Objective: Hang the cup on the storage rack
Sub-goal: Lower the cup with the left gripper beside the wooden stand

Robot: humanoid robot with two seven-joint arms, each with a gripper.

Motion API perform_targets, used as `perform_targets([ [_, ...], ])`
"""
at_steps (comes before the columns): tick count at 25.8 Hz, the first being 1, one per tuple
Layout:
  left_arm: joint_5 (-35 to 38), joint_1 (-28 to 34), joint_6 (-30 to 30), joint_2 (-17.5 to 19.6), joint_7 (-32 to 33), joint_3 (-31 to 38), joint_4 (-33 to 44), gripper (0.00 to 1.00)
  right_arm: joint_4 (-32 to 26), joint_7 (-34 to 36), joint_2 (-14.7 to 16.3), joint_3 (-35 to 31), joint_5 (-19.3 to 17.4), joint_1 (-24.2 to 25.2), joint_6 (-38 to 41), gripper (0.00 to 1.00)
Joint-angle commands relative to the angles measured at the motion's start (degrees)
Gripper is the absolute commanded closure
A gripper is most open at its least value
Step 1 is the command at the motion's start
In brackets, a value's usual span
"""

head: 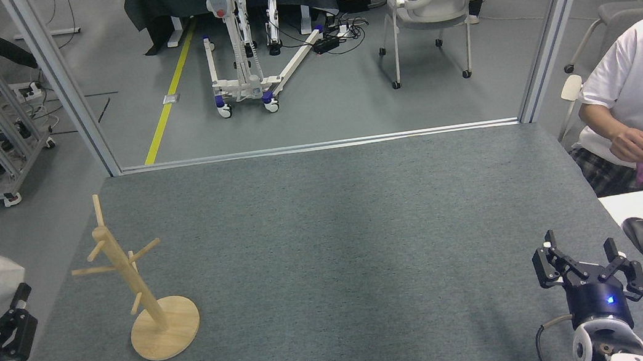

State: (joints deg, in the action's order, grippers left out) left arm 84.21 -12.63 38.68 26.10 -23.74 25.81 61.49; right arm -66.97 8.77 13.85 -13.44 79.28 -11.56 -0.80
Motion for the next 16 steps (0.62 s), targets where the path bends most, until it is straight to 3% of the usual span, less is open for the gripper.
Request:
perform_targets([
  [1,0.16,0.07,0.26,0.00,-2.98,-3.39,-3.04,1.00,0.00,0.02,-0.05,0.08,0.00,0.05,0.01,0.01],
  [10,0.25,2.79,4.21,-0.09,-11.15,-5.50,-2.78,1.00,0.00,0.02,-0.05,0.17,0.00,0.05,0.01,0.01],
  [16,2.44,5.69,4.30,0.00,-13.26,-6.65,-2.42,1.00,0.00,0.02,-0.40,0.17,0.00,-0.04,0.01,0.01],
])
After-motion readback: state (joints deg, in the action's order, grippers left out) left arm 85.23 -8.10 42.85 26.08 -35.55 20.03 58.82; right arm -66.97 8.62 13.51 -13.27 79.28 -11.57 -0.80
